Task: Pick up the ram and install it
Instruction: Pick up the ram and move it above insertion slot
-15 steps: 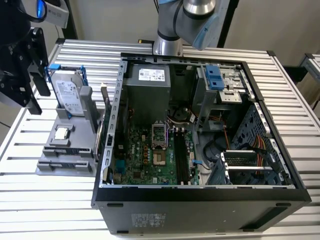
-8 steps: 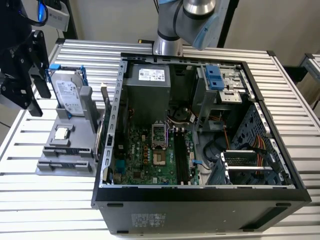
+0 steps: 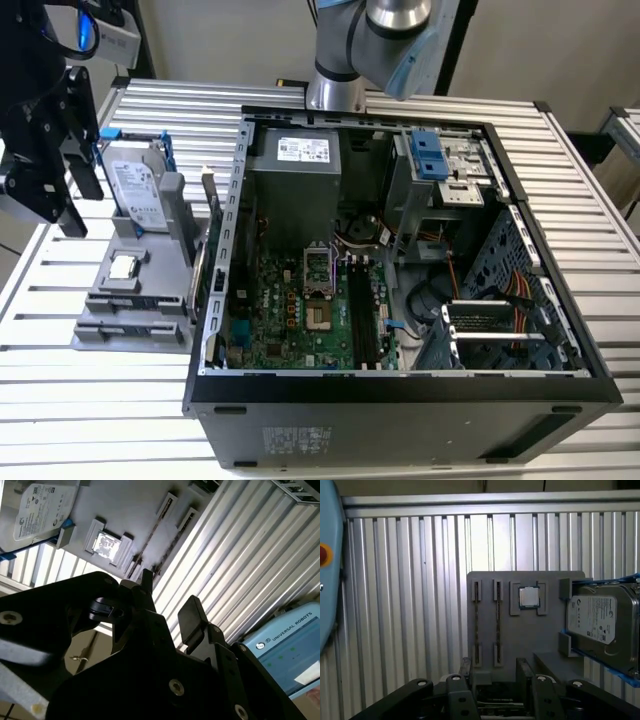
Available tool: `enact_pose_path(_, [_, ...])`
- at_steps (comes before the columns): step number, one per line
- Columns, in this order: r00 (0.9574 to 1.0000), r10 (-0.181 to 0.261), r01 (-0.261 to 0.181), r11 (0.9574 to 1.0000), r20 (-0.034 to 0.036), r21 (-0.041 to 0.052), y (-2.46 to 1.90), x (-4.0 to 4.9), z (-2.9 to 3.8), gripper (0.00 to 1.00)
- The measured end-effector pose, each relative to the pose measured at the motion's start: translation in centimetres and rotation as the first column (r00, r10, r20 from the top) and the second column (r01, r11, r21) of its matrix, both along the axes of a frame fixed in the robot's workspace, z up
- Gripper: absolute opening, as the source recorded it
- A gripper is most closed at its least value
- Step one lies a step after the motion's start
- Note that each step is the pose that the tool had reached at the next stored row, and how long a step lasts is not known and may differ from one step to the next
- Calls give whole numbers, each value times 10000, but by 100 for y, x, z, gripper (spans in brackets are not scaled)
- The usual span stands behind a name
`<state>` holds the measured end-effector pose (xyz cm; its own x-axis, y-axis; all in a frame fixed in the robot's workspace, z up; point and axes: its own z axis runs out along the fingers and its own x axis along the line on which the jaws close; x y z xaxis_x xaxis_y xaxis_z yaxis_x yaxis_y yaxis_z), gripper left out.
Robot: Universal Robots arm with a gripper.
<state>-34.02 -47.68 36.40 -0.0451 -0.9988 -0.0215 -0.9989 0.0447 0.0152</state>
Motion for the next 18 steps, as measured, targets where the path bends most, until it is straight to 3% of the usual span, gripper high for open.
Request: enact_pose_path(18, [10000, 9, -9, 10000, -1, 0, 0, -17, -86, 100])
